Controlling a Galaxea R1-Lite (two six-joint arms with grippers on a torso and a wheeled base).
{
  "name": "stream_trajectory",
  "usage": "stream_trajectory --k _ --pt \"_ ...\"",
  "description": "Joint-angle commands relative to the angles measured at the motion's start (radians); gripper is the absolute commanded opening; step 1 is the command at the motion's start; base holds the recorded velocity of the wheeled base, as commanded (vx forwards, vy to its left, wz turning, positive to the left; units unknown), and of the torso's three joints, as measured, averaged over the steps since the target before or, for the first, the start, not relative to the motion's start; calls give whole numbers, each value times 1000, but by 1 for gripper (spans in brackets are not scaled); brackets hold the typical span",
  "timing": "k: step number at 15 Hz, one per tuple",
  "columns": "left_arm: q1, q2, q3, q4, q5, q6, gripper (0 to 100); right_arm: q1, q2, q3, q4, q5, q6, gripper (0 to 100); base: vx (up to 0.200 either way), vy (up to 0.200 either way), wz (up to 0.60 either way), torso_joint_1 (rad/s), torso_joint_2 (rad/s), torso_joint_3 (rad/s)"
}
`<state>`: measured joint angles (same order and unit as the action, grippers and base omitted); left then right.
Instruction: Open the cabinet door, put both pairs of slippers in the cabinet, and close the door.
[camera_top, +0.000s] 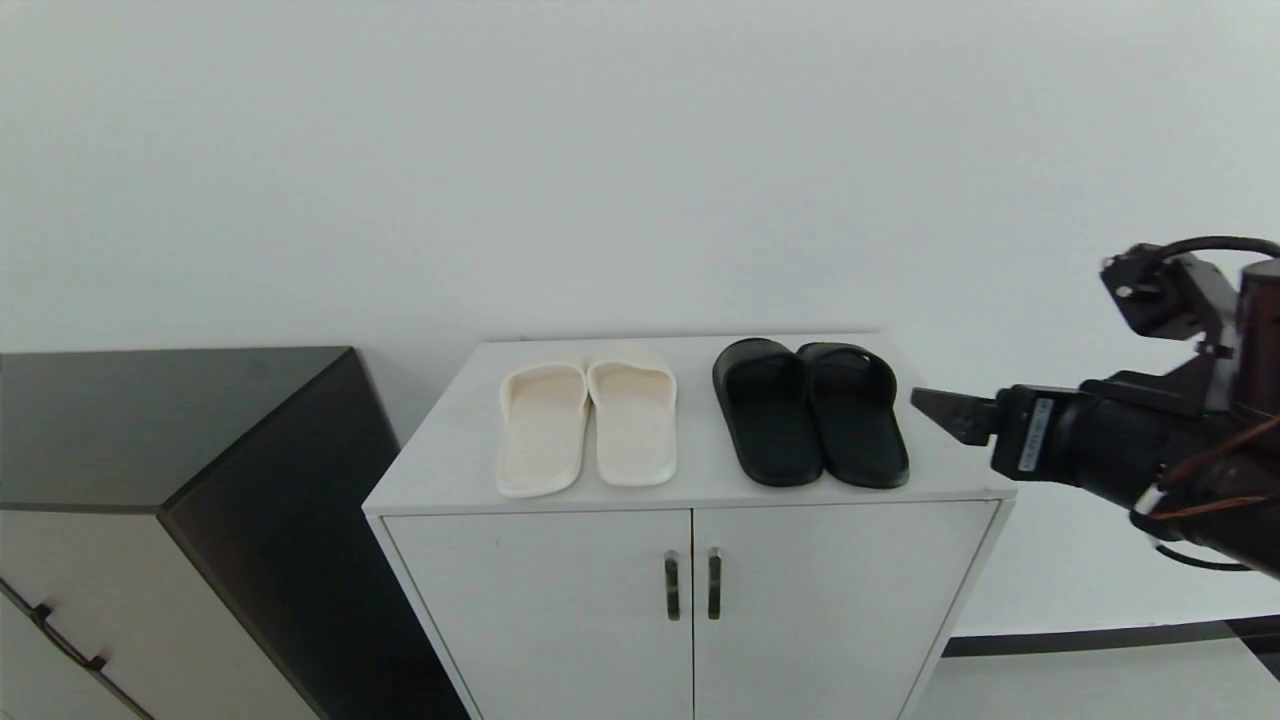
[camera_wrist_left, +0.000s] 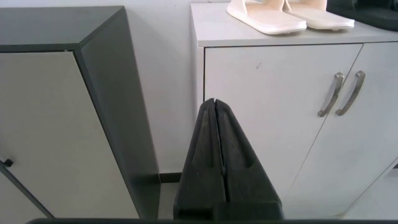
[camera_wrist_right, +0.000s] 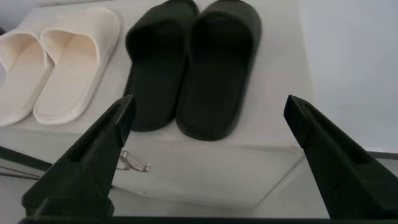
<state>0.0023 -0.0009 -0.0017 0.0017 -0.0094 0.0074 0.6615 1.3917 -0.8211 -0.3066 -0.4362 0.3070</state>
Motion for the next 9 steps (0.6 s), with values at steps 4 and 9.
stream_trajectory --k 4,9 --pt "1 1 0 0 0 -1 0 78 262 -187 -8 -73 -26 100 0 0 0 0 0 0" --pt "1 1 0 0 0 -3 0 78 360 -257 -11 -147 -26 100 0 0 0 0 0 0"
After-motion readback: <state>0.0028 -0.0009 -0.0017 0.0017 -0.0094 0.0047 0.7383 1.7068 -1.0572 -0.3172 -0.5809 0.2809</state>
